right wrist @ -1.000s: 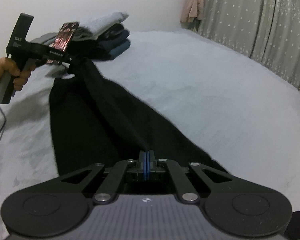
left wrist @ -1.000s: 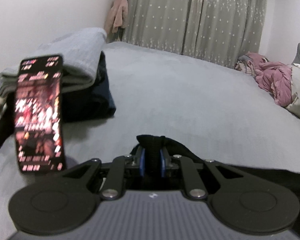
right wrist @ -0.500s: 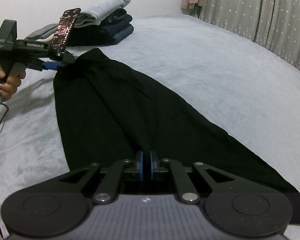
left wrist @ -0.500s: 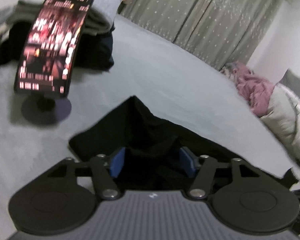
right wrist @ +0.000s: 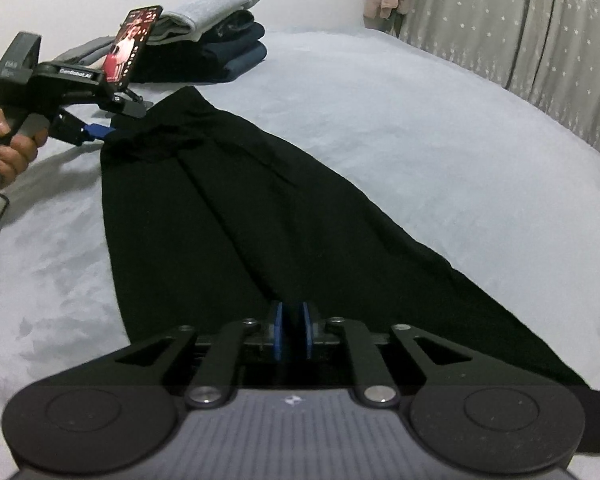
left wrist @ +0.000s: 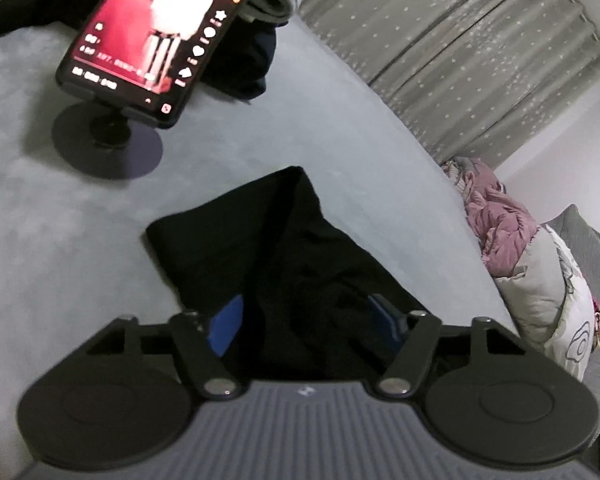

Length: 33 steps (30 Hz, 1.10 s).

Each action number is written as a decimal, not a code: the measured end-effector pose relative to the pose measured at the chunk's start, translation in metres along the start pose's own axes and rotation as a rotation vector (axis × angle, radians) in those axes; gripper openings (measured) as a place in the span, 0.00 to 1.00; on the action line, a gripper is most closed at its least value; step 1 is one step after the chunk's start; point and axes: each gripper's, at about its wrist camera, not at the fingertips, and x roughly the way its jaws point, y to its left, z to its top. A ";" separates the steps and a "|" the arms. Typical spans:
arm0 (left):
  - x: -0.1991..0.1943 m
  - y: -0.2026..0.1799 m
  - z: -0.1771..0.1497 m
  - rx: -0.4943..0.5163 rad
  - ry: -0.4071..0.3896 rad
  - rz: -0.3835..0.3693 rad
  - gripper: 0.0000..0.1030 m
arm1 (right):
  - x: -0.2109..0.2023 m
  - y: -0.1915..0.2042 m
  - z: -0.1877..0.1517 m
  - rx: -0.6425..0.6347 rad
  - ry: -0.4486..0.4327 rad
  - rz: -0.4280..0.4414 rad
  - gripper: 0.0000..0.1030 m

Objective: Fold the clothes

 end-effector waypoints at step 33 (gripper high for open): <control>-0.022 -0.005 0.038 0.076 -0.097 0.207 0.01 | -0.020 0.020 0.022 -0.100 -0.064 0.083 0.01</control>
